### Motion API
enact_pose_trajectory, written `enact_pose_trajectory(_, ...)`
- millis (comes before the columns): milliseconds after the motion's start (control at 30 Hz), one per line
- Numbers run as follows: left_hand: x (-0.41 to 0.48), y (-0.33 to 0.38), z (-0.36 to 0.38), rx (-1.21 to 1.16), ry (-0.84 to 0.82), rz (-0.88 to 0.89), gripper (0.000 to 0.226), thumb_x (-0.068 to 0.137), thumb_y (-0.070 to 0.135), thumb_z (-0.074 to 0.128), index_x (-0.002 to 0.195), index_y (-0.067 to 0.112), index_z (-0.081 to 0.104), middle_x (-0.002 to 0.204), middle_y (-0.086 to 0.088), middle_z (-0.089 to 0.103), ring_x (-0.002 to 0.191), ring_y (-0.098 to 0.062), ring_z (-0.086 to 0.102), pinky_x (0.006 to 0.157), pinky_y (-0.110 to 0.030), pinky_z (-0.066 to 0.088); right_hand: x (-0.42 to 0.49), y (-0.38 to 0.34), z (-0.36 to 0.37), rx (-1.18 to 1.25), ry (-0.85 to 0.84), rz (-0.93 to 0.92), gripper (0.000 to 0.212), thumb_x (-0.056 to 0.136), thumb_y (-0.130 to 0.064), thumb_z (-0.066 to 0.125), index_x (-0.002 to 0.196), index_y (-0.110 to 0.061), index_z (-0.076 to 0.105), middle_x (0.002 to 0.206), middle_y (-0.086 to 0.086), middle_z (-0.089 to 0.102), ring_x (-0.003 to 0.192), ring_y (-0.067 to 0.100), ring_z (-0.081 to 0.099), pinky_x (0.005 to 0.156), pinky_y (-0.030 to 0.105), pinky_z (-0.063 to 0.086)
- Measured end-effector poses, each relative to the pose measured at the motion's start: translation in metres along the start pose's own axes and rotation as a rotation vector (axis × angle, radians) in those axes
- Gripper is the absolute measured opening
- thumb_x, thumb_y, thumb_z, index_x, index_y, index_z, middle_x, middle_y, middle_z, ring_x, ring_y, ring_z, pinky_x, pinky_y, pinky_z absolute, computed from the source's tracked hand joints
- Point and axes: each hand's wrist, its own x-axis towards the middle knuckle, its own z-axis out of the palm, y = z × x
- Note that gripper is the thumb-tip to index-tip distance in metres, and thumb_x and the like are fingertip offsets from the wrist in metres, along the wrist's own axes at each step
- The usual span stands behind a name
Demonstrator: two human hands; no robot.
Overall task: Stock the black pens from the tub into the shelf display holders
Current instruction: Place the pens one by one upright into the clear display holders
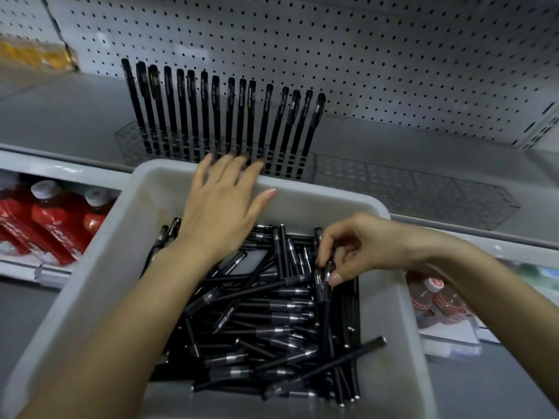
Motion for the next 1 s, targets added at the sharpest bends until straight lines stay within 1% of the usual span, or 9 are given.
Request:
enact_pose_trajectory(100,0.000,0.000,0.000,0.003,0.000,0.000,0.073,0.092,0.059,0.004,0.144,0.019,0.034,0.147,-0.007,0.039,0.140,-0.022,0.024,0.116,-0.037,-0.001,-0.001,0.001,-0.002,0.075,0.023,-0.008,0.019,0.073,-0.006,0.078,0.086,-0.011,0.065,0.069,0.001,0.065,0.065,0.006,0.059,0.067,0.019,0.047)
enact_pose_trajectory(167,0.000,0.001,-0.001,0.007,-0.001,0.000,0.073,0.092,0.060,0.003,0.145,0.019,0.034,0.147,-0.007,0.038,0.140,-0.022,0.024,0.116,-0.037,-0.002,-0.001,0.000,-0.003,0.114,0.043,-0.024,0.019,0.073,-0.004,0.077,0.086,-0.010,0.064,0.075,0.002,0.066,0.068,0.007,0.061,0.067,0.017,0.049)
enact_pose_trajectory(300,0.000,0.003,-0.002,0.013,0.001,-0.001,0.073,0.092,0.059,0.003,0.144,0.019,0.036,0.146,-0.007,0.040,0.140,-0.022,0.026,0.115,-0.037,-0.001,0.000,-0.003,-0.007,0.171,0.072,-0.061,0.019,0.073,-0.005,0.076,0.087,-0.009,0.064,0.082,0.014,0.066,0.076,0.019,0.062,0.072,0.024,0.051)
enact_pose_trajectory(367,0.000,0.003,-0.001,0.013,-0.005,0.001,0.072,0.093,0.059,0.004,0.144,0.019,0.036,0.146,-0.007,0.041,0.139,-0.022,0.027,0.115,-0.037,0.000,-0.003,-0.008,-0.015,0.234,0.117,-0.081,0.020,0.073,-0.008,0.074,0.090,-0.007,0.062,0.087,0.024,0.066,0.077,0.023,0.065,0.070,0.022,0.054)
enact_pose_trajectory(467,0.000,0.003,-0.001,0.015,-0.014,0.004,0.072,0.094,0.059,0.004,0.142,0.019,0.040,0.144,-0.007,0.043,0.138,-0.022,0.031,0.115,-0.038,0.002,-0.010,-0.020,-0.032,0.345,0.279,-0.158,0.020,0.073,-0.008,0.070,0.091,-0.005,0.062,0.088,0.020,0.068,0.081,0.026,0.069,0.073,0.027,0.057)
enact_pose_trajectory(567,0.001,0.002,0.001,0.027,-0.037,0.000,0.071,0.096,0.059,0.005,0.140,0.018,0.043,0.141,-0.007,0.048,0.135,-0.023,0.036,0.114,-0.039,0.006,-0.014,-0.029,-0.054,0.472,0.555,-0.244,0.025,0.068,-0.011,0.069,0.092,-0.007,0.064,0.086,0.013,0.069,0.078,0.020,0.071,0.068,0.020,0.055)
enact_pose_trajectory(700,0.002,0.002,0.004,0.035,-0.056,-0.005,0.071,0.097,0.058,0.005,0.136,0.016,0.048,0.135,-0.008,0.053,0.131,-0.025,0.042,0.113,-0.041,0.011,-0.013,-0.036,-0.084,0.478,0.886,-0.340,0.015,0.079,-0.006,0.068,0.093,-0.013,0.068,0.088,0.003,0.073,0.082,0.018,0.071,0.070,0.019,0.055)
enact_pose_trajectory(800,0.002,0.002,0.004,0.036,-0.048,-0.005,0.068,0.098,0.056,0.010,0.135,0.016,0.050,0.135,-0.007,0.054,0.130,-0.025,0.043,0.112,-0.042,0.013,-0.011,-0.040,-0.102,0.490,1.009,-0.414,0.014,0.082,-0.002,0.066,0.090,-0.014,0.068,0.084,-0.001,0.073,0.079,0.016,0.071,0.070,0.021,0.055)
enact_pose_trajectory(1000,0.003,0.001,0.007,0.050,-0.037,-0.006,0.063,0.099,0.054,0.015,0.131,0.015,0.054,0.129,-0.007,0.058,0.126,-0.026,0.048,0.111,-0.042,0.015,0.005,-0.040,-0.113,0.251,1.108,-0.427,0.016,0.081,-0.001,0.070,0.091,-0.013,0.066,0.086,-0.002,0.069,0.078,0.011,0.068,0.072,0.023,0.057)
